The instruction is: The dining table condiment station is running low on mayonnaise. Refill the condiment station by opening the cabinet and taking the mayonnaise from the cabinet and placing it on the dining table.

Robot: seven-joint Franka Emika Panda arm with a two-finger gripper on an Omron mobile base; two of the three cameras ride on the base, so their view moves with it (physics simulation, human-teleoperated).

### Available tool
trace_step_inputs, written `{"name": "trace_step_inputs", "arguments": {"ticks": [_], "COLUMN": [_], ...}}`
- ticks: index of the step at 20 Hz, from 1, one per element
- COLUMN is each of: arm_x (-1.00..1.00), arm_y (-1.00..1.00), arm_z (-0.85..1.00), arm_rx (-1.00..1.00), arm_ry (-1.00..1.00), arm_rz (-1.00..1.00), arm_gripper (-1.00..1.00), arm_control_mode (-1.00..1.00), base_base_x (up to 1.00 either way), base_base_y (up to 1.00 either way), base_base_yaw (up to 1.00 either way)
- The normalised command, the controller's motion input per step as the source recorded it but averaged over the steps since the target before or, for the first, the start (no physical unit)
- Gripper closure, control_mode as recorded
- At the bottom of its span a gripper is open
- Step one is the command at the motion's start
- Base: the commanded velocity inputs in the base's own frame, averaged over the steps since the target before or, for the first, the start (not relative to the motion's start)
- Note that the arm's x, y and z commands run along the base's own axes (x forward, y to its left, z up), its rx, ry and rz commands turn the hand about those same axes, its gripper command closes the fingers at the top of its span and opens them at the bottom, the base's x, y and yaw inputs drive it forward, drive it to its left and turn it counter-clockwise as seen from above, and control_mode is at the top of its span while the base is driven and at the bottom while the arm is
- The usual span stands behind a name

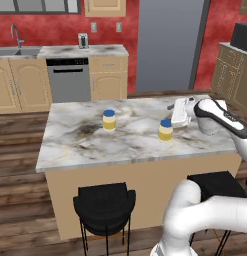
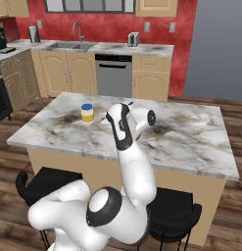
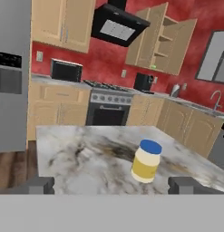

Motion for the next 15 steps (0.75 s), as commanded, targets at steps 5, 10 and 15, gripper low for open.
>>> {"name": "trace_step_inputs", "arguments": {"ticks": [5,10,15], "arm_x": [-0.50,-0.41,-0.47], "arm_y": [0.93,0.85,0.70], "arm_z": [0.33,0.47,0.66], "arm_rx": [-0.15,-0.22,-0.26], "arm_ry": [-0.01,-0.05,-0.11], "arm_rz": [-0.22,-0.23,-0.22], "arm_gripper": [-1.00,-1.00,-1.00], "arm_control_mode": [-1.00,-1.00,-1.00], "base_base_x": [0.00,0.00,0.00], "base_base_y": [0.00,0.00,0.00], "base_base_yaw": [0.00,0.00,0.00]}}
